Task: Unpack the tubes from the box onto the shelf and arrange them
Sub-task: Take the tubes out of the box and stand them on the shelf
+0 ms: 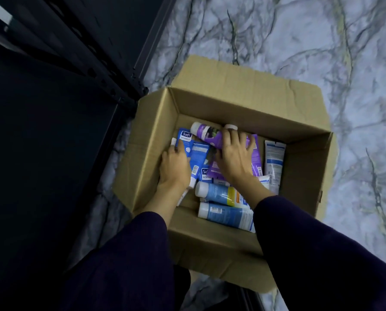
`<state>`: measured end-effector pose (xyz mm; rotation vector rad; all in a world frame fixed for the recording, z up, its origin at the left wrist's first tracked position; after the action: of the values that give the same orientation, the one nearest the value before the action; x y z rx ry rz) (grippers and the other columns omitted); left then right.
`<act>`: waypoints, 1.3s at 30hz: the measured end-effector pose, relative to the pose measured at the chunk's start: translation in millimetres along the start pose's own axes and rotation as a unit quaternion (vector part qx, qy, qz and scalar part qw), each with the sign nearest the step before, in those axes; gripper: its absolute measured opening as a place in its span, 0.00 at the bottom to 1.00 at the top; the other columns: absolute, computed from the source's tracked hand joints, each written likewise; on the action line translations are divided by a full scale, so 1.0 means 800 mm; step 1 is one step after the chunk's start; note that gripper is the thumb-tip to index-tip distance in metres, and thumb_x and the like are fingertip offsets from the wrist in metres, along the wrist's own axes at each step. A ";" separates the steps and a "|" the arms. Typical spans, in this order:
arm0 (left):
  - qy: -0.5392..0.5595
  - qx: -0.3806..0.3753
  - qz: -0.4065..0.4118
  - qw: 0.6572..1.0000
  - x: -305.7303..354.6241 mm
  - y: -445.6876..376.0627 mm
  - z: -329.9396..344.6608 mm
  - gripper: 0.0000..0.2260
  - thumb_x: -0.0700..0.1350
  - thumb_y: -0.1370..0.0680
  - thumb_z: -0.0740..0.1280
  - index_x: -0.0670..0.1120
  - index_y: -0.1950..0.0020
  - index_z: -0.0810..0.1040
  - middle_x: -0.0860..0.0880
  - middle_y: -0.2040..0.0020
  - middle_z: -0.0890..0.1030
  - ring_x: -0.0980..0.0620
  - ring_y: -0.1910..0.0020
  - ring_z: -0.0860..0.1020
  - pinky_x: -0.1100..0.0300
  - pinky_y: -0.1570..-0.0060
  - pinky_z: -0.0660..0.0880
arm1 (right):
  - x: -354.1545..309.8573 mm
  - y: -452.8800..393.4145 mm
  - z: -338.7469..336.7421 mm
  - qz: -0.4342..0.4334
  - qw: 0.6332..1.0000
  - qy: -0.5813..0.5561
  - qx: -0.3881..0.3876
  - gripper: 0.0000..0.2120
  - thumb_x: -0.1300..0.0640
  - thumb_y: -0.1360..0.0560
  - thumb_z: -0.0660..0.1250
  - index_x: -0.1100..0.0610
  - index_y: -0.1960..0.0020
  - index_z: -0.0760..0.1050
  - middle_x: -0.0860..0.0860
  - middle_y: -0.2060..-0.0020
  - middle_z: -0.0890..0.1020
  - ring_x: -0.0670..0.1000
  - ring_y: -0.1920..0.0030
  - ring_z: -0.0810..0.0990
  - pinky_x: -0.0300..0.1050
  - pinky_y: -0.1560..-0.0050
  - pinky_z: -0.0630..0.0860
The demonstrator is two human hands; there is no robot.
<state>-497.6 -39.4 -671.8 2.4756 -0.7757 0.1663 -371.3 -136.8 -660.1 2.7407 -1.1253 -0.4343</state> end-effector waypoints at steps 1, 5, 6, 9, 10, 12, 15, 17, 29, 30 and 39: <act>0.000 -0.010 0.002 1.000 0.002 0.004 0.003 0.23 0.45 0.20 0.61 0.45 0.25 0.61 0.41 0.32 0.69 0.42 0.38 0.71 0.51 0.42 0.71 | 0.008 0.007 -0.005 0.006 1.000 -0.002 0.021 0.27 0.56 0.28 0.65 0.59 0.31 0.65 0.59 0.33 0.69 0.60 0.31 0.64 0.67 0.31 0.53; 0.085 -0.040 0.031 0.995 0.011 0.018 0.017 0.27 0.45 0.22 0.65 0.47 0.25 0.59 0.42 0.37 0.71 0.43 0.39 0.72 0.51 0.44 0.73 | 0.028 0.023 -0.019 0.043 0.996 -0.017 0.071 0.32 0.56 0.33 0.67 0.57 0.30 0.64 0.58 0.30 0.66 0.57 0.26 0.57 0.62 0.29 0.38; 0.117 -0.056 0.028 0.991 0.012 0.019 0.020 0.29 0.44 0.23 0.66 0.47 0.24 0.58 0.42 0.37 0.70 0.44 0.39 0.72 0.54 0.45 0.73 | 0.027 0.023 -0.022 0.045 0.996 -0.019 0.080 0.32 0.56 0.33 0.67 0.58 0.30 0.64 0.57 0.30 0.66 0.57 0.26 0.57 0.61 0.28 0.38; 0.175 -0.066 0.020 0.982 0.007 0.013 0.015 0.29 0.41 0.25 0.69 0.47 0.26 0.63 0.44 0.36 0.68 0.48 0.42 0.75 0.57 0.48 0.74 | 0.005 0.012 -0.019 -0.020 0.997 -0.034 0.066 0.31 0.59 0.32 0.65 0.61 0.30 0.64 0.59 0.30 0.68 0.58 0.27 0.61 0.57 0.26 0.44; 0.177 -0.051 0.026 0.983 0.005 0.011 0.010 0.27 0.41 0.26 0.70 0.47 0.28 0.66 0.46 0.37 0.69 0.48 0.43 0.75 0.57 0.48 0.75 | -0.004 0.007 -0.013 -0.050 0.997 -0.036 0.040 0.30 0.60 0.30 0.64 0.61 0.29 0.63 0.59 0.30 0.68 0.58 0.27 0.62 0.57 0.26 0.47; 0.220 0.005 0.023 0.975 -0.003 0.009 -0.006 0.24 0.41 0.28 0.72 0.48 0.33 0.71 0.48 0.40 0.74 0.51 0.46 0.77 0.58 0.49 0.75 | -0.014 -0.003 0.001 -0.070 0.997 -0.026 -0.013 0.27 0.57 0.24 0.60 0.60 0.27 0.60 0.59 0.31 0.68 0.59 0.30 0.63 0.57 0.29 0.55; 0.312 0.108 -0.006 0.944 -0.019 0.015 -0.034 0.18 0.41 0.29 0.74 0.47 0.42 0.75 0.52 0.47 0.79 0.54 0.50 0.78 0.57 0.49 0.77 | -0.013 -0.016 0.008 -0.038 0.998 0.004 -0.054 0.28 0.47 0.21 0.59 0.57 0.26 0.57 0.60 0.34 0.68 0.61 0.34 0.66 0.57 0.36 0.63; 0.347 0.155 -0.008 0.925 -0.021 0.022 -0.048 0.17 0.41 0.30 0.75 0.46 0.45 0.74 0.53 0.49 0.80 0.56 0.51 0.79 0.57 0.51 0.78 | -0.016 -0.019 0.012 -0.022 0.995 -0.038 -0.090 0.31 0.46 0.22 0.61 0.53 0.25 0.53 0.61 0.36 0.69 0.62 0.39 0.70 0.55 0.44 0.70; 0.393 0.281 0.032 0.875 0.012 0.035 -0.109 0.18 0.46 0.32 0.78 0.44 0.50 0.73 0.52 0.51 0.81 0.56 0.52 0.80 0.62 0.53 0.77 | -0.026 -0.017 0.000 -0.139 0.982 0.011 -0.127 0.29 0.57 0.24 0.63 0.44 0.26 0.60 0.59 0.36 0.65 0.62 0.35 0.65 0.55 0.43 0.72; 0.387 0.281 0.036 0.877 0.012 0.035 -0.110 0.18 0.47 0.32 0.78 0.44 0.51 0.73 0.51 0.52 0.81 0.56 0.53 0.80 0.59 0.54 0.78 | -0.029 -0.018 0.002 -0.169 0.976 0.035 -0.131 0.29 0.57 0.25 0.65 0.42 0.27 0.60 0.59 0.35 0.63 0.61 0.34 0.62 0.57 0.39 0.70; 0.271 0.236 0.073 0.930 0.013 0.042 -0.105 0.18 0.52 0.24 0.68 0.47 0.37 0.71 0.48 0.49 0.79 0.51 0.53 0.78 0.56 0.56 0.76 | -0.057 -0.002 0.027 -0.256 0.949 0.096 -0.158 0.27 0.52 0.28 0.68 0.50 0.32 0.63 0.53 0.35 0.70 0.56 0.33 0.65 0.54 0.36 0.62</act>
<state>-504.3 -24.1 -582.5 2.5902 -0.7278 1.1582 -408.0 -104.3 -671.7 2.6770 -0.2553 -0.3542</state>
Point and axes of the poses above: each hand's wrist, its own y-axis away from the middle knuckle, its own z-axis out of the palm, x = y × z, the point moved 10 cm from there along -y, towards the middle knuckle
